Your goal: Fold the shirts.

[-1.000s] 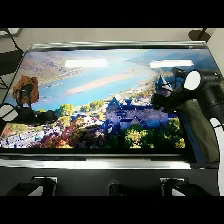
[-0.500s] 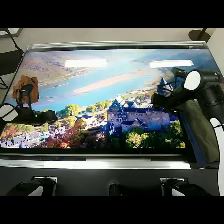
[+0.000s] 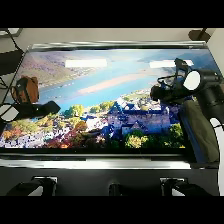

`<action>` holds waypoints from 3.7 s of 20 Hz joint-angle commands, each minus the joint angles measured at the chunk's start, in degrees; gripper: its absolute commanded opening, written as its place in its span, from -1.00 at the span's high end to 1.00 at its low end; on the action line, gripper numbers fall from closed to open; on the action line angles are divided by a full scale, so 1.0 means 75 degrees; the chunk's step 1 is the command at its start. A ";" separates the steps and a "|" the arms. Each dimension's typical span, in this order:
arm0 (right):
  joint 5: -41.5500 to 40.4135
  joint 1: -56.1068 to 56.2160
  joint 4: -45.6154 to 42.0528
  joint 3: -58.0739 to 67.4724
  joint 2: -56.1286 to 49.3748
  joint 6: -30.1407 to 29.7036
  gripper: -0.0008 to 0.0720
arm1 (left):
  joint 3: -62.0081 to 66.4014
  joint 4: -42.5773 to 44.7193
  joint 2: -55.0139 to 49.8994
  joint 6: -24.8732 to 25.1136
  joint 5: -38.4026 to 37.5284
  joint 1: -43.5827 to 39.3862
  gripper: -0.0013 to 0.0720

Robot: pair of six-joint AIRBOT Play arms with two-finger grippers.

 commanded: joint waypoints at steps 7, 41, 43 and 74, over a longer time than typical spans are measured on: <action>-0.0230 0.0006 -0.0041 -0.0003 -0.0003 -0.0901 -0.39 | 0.4062 0.1588 -0.3188 -0.1113 -0.0699 0.2824 -0.71; 0.2556 0.0006 -0.0274 0.0029 0.0443 -0.1297 -0.39 | 0.4546 -0.2876 -0.0583 0.3861 -0.2611 0.0105 0.88; 0.3322 0.0006 -0.0487 0.0029 0.0609 -0.1300 -0.39 | 0.4159 -0.2900 -0.0303 0.3561 -0.2643 -0.1160 0.88; 0.1466 0.0009 0.2393 -0.3095 -0.0259 -0.1728 -0.69 | -0.0787 -0.2984 -0.2022 0.3480 -0.3171 0.0968 -0.90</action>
